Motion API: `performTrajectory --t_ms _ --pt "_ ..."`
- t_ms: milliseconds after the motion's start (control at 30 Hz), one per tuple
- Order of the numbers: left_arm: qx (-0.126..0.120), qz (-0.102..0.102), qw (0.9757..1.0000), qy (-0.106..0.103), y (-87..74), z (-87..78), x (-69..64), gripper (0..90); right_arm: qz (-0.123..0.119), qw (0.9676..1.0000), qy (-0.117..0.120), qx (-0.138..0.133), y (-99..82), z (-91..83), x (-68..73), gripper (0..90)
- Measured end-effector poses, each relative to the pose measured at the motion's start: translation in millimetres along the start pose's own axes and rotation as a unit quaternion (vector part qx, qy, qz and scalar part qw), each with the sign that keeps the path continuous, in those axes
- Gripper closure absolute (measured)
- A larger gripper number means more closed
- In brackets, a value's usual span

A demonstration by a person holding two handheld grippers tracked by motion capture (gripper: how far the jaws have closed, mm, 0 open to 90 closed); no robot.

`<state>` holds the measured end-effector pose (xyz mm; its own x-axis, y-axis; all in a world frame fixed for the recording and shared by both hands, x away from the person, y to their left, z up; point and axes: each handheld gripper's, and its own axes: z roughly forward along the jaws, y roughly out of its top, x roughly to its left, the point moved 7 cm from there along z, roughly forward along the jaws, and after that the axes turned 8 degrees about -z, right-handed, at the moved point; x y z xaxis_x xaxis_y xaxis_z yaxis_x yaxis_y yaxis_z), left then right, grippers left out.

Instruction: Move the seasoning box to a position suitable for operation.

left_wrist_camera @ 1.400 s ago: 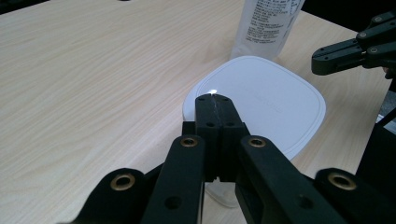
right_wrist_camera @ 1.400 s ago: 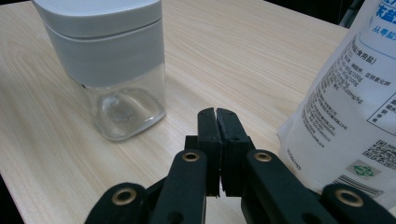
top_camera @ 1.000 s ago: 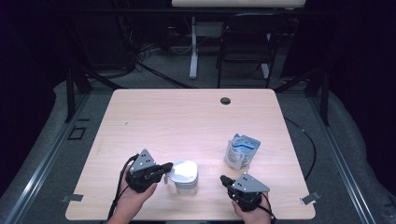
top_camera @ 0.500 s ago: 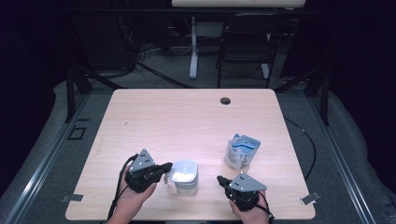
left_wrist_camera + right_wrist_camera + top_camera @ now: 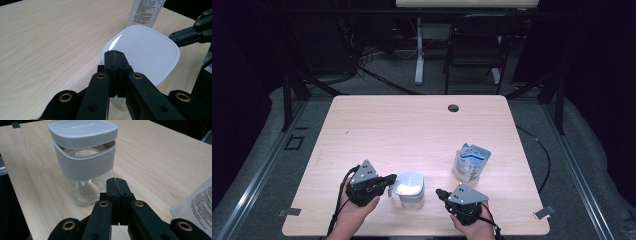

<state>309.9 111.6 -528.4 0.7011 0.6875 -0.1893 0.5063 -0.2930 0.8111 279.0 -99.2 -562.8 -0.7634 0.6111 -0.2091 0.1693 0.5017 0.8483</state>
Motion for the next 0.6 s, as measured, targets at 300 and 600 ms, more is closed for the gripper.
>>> performTrajectory --t_ms 300,600 --pt "-0.001 -0.001 1.0000 0.000 -0.1 0.0 0.0 90.0 -0.001 0.9998 0.019 -0.011 11.7 5.3 2.1 90.0" --pt "-0.001 -0.001 1.0000 0.001 -0.1 0.2 -0.1 90.0 -0.004 0.9992 0.035 -0.019 22.8 14.2 9.0 90.0"
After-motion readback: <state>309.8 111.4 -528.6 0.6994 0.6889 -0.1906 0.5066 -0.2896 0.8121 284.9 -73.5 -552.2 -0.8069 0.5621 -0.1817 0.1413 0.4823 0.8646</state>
